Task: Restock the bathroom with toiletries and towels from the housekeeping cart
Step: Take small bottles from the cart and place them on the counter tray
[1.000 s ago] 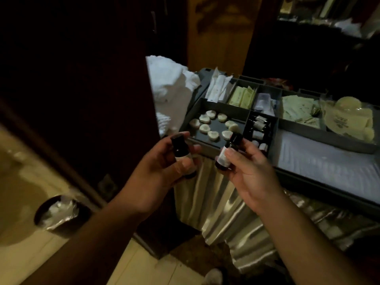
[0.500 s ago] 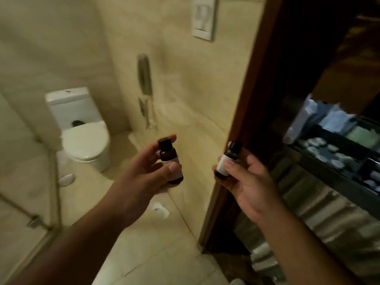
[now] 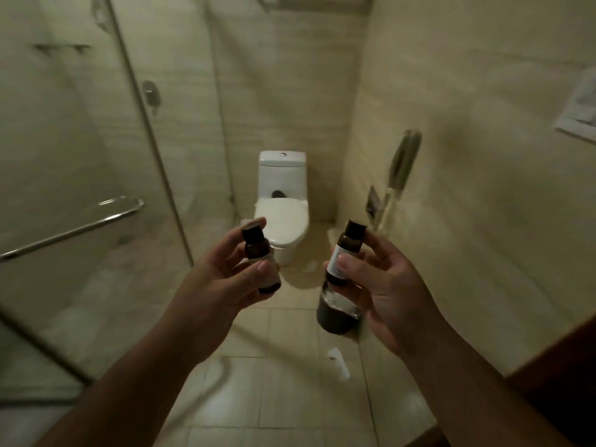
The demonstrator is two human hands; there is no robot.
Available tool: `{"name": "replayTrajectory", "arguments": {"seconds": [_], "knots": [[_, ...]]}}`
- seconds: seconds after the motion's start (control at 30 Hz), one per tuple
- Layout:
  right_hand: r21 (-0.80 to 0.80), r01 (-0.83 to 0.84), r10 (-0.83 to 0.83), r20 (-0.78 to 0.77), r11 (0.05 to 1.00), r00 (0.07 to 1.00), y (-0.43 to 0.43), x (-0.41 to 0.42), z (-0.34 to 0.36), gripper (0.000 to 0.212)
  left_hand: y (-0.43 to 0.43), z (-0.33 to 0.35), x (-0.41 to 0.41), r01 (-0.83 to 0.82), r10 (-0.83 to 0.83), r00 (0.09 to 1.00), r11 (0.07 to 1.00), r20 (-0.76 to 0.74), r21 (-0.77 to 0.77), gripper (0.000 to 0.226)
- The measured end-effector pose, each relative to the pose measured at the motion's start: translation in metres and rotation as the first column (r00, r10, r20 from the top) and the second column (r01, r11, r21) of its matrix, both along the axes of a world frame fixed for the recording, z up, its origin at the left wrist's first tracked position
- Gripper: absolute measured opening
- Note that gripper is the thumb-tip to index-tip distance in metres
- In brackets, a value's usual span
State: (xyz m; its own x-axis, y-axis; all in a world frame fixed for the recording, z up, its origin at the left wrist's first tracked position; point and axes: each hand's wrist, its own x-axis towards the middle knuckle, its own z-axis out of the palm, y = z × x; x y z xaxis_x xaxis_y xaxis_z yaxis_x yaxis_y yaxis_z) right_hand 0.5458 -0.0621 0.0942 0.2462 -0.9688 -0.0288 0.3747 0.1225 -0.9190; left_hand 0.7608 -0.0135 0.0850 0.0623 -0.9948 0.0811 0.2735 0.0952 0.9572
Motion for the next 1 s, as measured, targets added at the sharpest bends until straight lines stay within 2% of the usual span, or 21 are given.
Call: {"name": "replayTrajectory", "arguments": {"seconds": [0.27, 0.43, 0.6, 0.8, 1.0], "knots": [[-0.007, -0.357, 0.357, 0.006, 0.934, 0.934, -0.052, 0.08, 0.008, 0.052, 0.02, 0.013, 0.052, -0.372, 0.372, 0.928, 0.928, 0.006, 0.005, 0.061], [0.006, -0.565, 0.565, 0.02, 0.825, 0.825, -0.064, 0.137, 0.002, 0.056, 0.053, 0.011, 0.076, -0.597, 0.598, 0.802, 0.802, -0.023, 0.036, 0.053], [0.031, -0.755, 0.754, 0.038, 0.655, 0.656, -0.04, 0.208, -0.002, 0.053, 0.105, 0.01, 0.106, -0.765, 0.768, 0.639, 0.641, -0.051, 0.062, 0.053], [-0.051, -0.877, 0.878, 0.005, 0.478, 0.479, 0.01, 0.314, 0.01, 0.052, 0.167, 0.014, 0.17, -0.892, 0.89, 0.448, 0.451, -0.081, 0.025, 0.052], [-0.1, -0.93, 0.934, -0.022, 0.354, 0.358, 0.05, 0.423, 0.026, 0.05, 0.215, 0.024, 0.251, -0.94, 0.938, 0.342, 0.34, -0.06, -0.034, 0.052]]}}
